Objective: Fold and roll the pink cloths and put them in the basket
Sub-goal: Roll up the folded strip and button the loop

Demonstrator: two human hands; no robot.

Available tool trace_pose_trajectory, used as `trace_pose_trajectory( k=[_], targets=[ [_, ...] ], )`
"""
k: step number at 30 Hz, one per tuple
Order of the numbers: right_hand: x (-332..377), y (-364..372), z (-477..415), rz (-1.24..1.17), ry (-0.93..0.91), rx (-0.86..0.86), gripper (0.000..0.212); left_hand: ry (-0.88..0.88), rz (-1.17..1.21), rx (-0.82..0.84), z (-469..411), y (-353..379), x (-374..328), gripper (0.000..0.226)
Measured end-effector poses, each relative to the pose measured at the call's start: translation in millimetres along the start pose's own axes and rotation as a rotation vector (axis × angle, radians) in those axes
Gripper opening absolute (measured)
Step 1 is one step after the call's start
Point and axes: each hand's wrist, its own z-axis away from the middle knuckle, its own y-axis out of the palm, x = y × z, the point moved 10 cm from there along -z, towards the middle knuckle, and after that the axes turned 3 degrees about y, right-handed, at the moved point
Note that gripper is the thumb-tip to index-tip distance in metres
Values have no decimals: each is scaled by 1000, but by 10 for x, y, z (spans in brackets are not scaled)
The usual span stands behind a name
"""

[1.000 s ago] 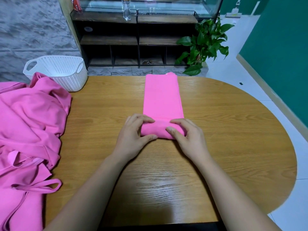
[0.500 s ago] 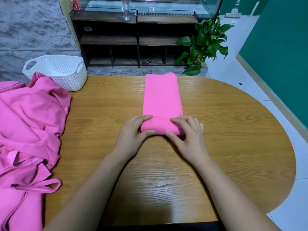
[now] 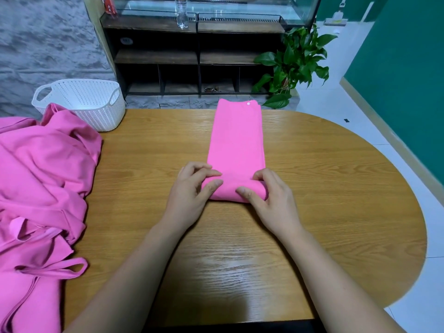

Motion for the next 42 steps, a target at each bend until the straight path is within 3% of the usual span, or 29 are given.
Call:
trace_pose_trajectory(
  k=[3,8,14,17,22,27,34,42],
  targets=[
    [-33,0,-13,4,17,-11,43,22,24,10,12,-11,-21,29],
    [-183,-50,-58,13,116,-85,61,23,19,113,17,83,-73,55],
    [94,-144,6,130,-87,-137,59,-54,-22,79,1,71,54,39],
    [77,-103,2,109,-83,-90,64,-62,-46,56,8,45,56,29],
    [-31,-86,-38,24,-30,-57,56,-39,-110,59,-11,57,45,38],
    [-102,-96,-63,-52,15,-57,46,-9,-31,32,-7,12,17,39],
    [-210,-74,-77,-164,107,-39,33,1,-69,119,8,67,-16,76],
    [-205,-69,-77,-156,137,-38,42,-3,-105,107,18,73,3,76]
  ],
)
